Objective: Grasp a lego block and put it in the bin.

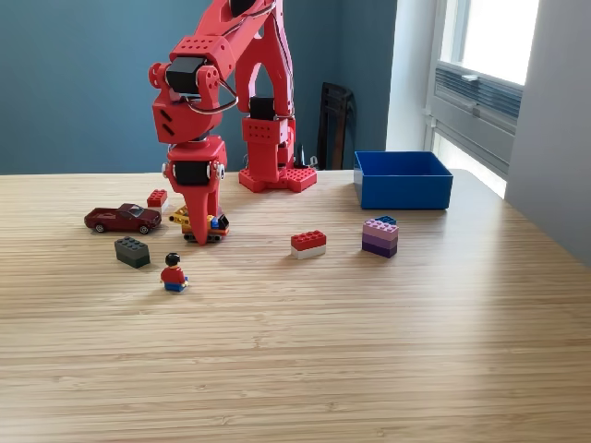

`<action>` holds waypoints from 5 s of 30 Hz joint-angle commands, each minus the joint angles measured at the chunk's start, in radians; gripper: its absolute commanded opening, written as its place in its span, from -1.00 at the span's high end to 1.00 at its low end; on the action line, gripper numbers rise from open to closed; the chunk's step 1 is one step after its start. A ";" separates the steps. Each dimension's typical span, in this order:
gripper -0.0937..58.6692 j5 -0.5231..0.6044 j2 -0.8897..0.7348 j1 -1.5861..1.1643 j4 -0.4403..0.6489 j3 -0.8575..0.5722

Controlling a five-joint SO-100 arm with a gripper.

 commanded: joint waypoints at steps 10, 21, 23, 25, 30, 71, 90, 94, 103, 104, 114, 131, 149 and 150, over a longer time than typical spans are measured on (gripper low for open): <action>1.00 0.149 0.018 -0.124 0.184 -0.130; 1.00 0.304 0.032 -0.339 0.321 -0.183; 1.00 0.334 0.063 -0.393 0.342 -0.193; 1.00 0.359 0.098 -0.449 0.351 -0.192; 1.00 0.420 0.198 -0.592 0.368 -0.184; 1.00 0.709 0.301 -1.694 0.497 -0.385; -0.13 0.618 0.301 -1.836 0.451 -0.305; -0.14 0.617 0.301 -1.832 0.453 -0.313; 0.53 0.635 0.301 -1.651 0.453 -0.368; 0.65 0.640 0.301 -1.606 0.453 -0.376; 1.00 0.640 0.301 -1.063 0.449 -0.411; 1.00 0.505 0.301 -0.571 0.385 -0.293; 1.00 0.474 0.301 -0.551 0.365 -0.253; 1.00 0.469 0.301 -0.551 0.365 -0.252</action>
